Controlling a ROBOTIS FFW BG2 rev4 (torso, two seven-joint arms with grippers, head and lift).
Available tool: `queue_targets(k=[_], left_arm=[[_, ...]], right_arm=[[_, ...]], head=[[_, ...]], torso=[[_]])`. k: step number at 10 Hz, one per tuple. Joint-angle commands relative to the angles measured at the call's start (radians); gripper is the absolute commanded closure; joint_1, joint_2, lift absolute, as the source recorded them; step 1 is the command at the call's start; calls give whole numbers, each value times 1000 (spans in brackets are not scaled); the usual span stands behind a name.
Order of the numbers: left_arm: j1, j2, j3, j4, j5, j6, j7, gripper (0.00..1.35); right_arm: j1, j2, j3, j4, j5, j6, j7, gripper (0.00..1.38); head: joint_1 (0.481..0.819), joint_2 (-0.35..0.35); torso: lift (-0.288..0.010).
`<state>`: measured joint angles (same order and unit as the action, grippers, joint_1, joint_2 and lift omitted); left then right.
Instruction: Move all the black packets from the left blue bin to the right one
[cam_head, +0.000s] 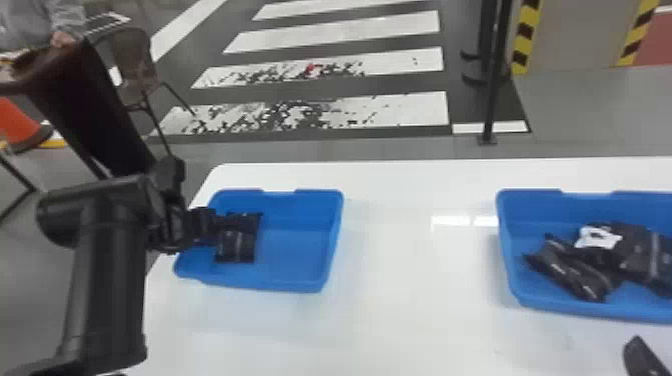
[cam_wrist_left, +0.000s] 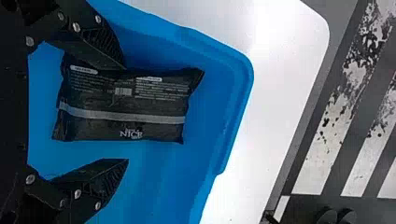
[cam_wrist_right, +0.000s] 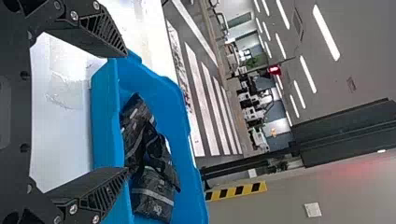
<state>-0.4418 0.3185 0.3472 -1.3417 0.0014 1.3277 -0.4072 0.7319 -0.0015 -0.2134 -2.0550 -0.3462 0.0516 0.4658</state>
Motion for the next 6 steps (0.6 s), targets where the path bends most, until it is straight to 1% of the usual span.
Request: queue_targets(k=[1,3,4,5,6], left_arm=[[-12,5,8,30,3,5,5,601],[-10,5,14,62,32,25,24,868],[-12,5,14,69,32,54,31,1078],[-12,7,6,69,20,59,34,1207],[-10,11,-12,69,13,66,33,1207]], right_arm=[[-8,2,0,12,-7,7,4,167],[-8,2,0,17,-17,12,8,168],[-13,2,0,22,-23,17,10,171],[-13,2,0,24,-27,20,11,173],[-15,2,0,29,-37,24,14,177]], head=[[695,261],[695,269],[695,269],[695,267],[695,267]], torso=[[-137],[-137],[-137],[-137],[-137]])
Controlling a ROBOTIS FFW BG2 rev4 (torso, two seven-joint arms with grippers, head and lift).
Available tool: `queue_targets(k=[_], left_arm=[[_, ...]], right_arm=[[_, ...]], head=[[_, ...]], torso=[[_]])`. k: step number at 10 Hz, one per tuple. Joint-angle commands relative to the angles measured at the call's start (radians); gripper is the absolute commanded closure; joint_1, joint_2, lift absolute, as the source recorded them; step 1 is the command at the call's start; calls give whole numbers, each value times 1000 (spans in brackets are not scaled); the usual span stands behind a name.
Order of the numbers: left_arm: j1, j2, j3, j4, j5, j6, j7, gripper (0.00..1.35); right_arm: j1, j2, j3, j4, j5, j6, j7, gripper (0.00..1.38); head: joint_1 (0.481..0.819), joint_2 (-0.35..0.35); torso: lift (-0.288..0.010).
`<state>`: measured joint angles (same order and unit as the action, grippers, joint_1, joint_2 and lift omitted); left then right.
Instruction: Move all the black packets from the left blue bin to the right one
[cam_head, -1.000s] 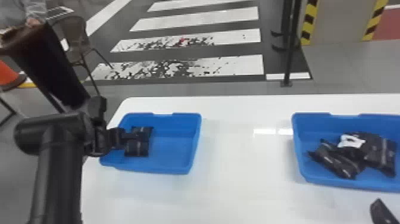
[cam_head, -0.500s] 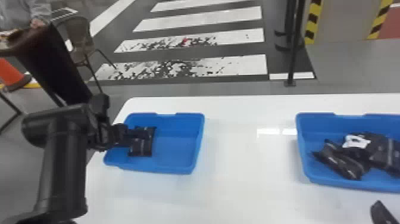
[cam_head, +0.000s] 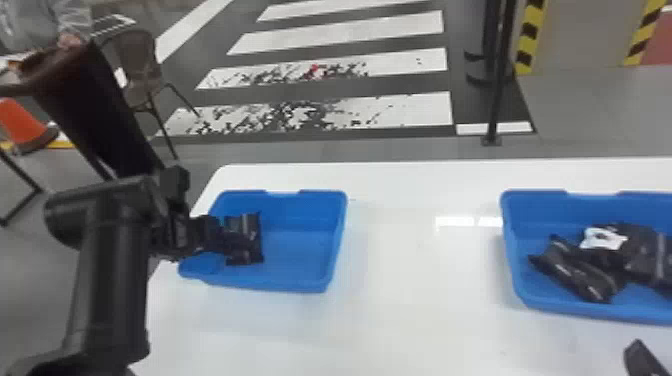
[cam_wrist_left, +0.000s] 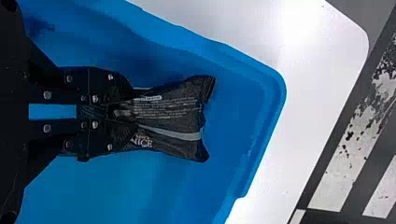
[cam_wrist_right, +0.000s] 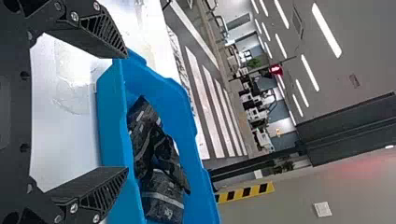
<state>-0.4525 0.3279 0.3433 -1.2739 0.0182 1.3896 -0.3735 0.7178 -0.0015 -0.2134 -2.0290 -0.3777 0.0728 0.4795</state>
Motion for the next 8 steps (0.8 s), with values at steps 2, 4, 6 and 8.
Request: queue_targets(k=[2,4,6,8], left_arm=[[30,17,-48,-21,8,-84,-73,1207],[178,-3,-30,-266,78,-84,-93,1207],[308,-35,-24,-487,121,-118,-133,1207],[406,-72,-50,-710,123,-155,-188,1207]], right_arm=[[6,2,-2,-2,-17,3,7,185],[6,2,-4,-14,-19,3,10,188],[-11,2,-2,-41,-27,25,34,188],[-48,2,8,-78,-43,74,65,186]], head=[[695,269],[695,251],[695,226],[695,183]], torso=[[-137],[-137],[-137],[-137]])
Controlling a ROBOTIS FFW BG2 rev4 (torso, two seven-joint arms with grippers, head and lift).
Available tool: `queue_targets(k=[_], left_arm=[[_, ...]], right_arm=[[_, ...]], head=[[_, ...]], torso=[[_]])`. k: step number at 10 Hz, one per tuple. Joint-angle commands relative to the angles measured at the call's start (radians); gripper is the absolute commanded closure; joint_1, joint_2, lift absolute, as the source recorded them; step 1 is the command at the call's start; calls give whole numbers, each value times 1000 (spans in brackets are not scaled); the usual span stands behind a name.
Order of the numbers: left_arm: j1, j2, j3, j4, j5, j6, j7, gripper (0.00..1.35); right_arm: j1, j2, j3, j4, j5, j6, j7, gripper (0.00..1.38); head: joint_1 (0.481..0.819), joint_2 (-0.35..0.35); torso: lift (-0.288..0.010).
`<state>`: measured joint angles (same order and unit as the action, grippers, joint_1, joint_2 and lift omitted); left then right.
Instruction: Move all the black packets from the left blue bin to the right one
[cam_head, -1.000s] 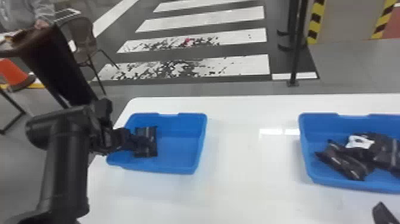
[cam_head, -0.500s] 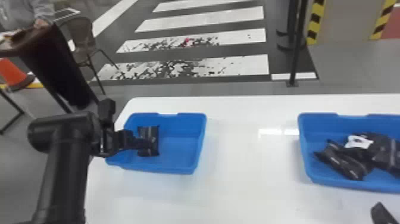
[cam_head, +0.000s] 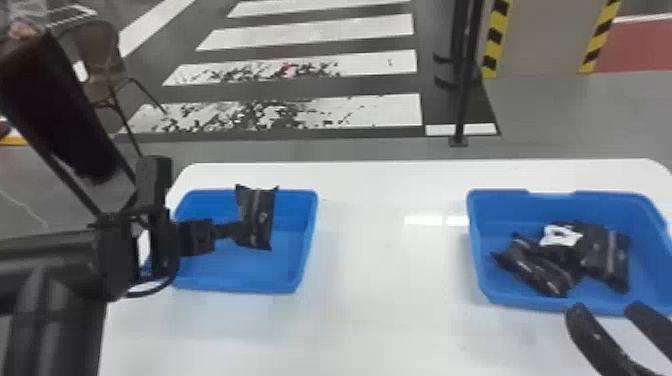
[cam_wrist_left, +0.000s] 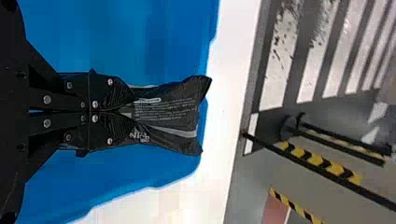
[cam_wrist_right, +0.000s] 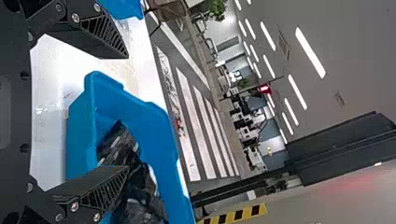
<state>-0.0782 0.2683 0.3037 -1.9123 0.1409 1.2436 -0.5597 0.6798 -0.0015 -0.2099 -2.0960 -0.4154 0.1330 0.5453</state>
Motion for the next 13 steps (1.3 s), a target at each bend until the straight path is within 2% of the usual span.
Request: queue_targets(k=[1,2,3,4,7,10,12,13], left_arm=[[76,-30,-50,-146,63,-34,-20,1207],[105,-47,-110,-190,148,-68,-19,1207],[110,-64,-152,-219,172,-73,-25,1207],[110,-67,-220,-224,240,-100,-29,1207],[83,-69,-369,-227,326,-105,-32,1207],[59,-86,-437,-227,334,-97,-48,1207],[56,-86,-459,-227,354,-95,-48,1207],[56,-87,-463,-227,358,-93,-48,1207]], right_arm=[[-32,2,26,-23,-39,36,7,188],[-52,0,48,-41,-63,56,8,186],[-74,-12,78,-43,-93,66,8,188],[-110,-26,116,-23,-135,83,8,188],[-189,-63,194,-4,-217,105,1,188],[-250,-77,200,38,-233,105,-16,196],[-265,-84,204,33,-241,115,-19,323],[-265,-84,218,31,-259,120,-19,473]], head=[[695,157],[695,143],[695,95],[695,43],[695,-58],[695,-116],[695,-148],[695,-156]], torso=[[-137],[-137],[-137],[-137],[-137],[-137],[-137],[-137]])
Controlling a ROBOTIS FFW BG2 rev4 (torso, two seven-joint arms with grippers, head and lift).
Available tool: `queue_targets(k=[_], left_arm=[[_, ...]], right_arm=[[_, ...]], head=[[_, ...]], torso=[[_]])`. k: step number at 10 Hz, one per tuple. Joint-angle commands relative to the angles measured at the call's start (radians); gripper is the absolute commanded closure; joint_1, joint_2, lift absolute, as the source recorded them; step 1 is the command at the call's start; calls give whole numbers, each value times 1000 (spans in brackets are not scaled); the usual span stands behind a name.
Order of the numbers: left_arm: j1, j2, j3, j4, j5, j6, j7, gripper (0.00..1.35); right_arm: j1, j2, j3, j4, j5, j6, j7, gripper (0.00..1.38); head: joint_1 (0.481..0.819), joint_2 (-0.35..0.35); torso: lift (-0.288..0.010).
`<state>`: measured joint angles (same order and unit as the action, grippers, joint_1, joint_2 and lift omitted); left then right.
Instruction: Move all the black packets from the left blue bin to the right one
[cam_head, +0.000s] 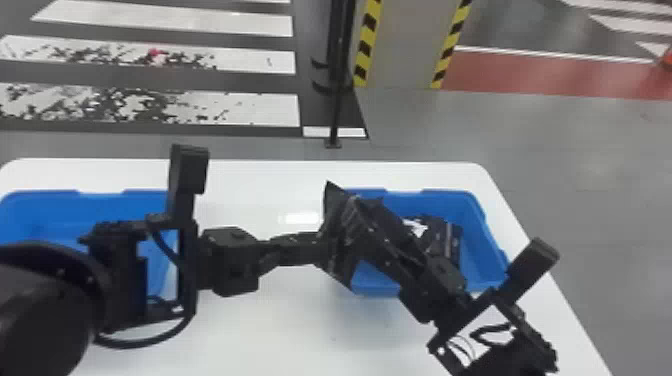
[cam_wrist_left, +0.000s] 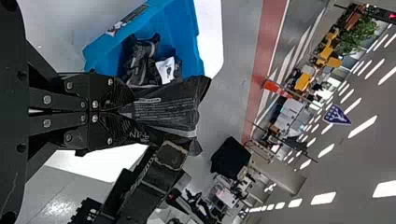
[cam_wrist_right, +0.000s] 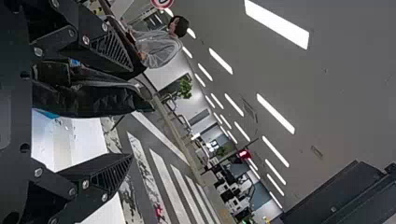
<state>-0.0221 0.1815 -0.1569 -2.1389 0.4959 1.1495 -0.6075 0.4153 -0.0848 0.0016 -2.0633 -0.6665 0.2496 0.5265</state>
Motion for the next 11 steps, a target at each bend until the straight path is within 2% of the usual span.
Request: queue_targets(k=[1,2,5,6,7,8,9,11], left_arm=[[0,-1,-1,0,3,4,0,1207],[0,-1,-1,0,1,4,0,1207],[0,-1,3,2,1,-6,0,1194],[10,-4,11,2,1,-21,3,947],[27,-5,23,0,1,-21,3,483],[44,-5,29,0,3,-30,0,170],[88,-4,45,-20,7,-50,-9,93],[206,15,69,-115,21,-87,-9,145]], right_arm=[[-1,0,18,5,-25,8,1,978],[-1,2,20,8,-25,6,1,1309],[-1,3,30,10,-67,6,3,1283],[-1,5,28,10,-77,8,3,1283],[-1,8,14,13,-81,6,3,1283],[-8,11,-10,35,-75,8,1,1283],[-20,16,-55,59,-45,18,1,1283],[-79,8,-151,121,10,50,3,1283]], head=[[695,-156],[695,-150],[695,-138],[695,-135],[695,-132],[695,-130],[695,-133],[695,-174]], torso=[[-137],[-137],[-137],[-137],[-137],[-137],[-137],[-137]])
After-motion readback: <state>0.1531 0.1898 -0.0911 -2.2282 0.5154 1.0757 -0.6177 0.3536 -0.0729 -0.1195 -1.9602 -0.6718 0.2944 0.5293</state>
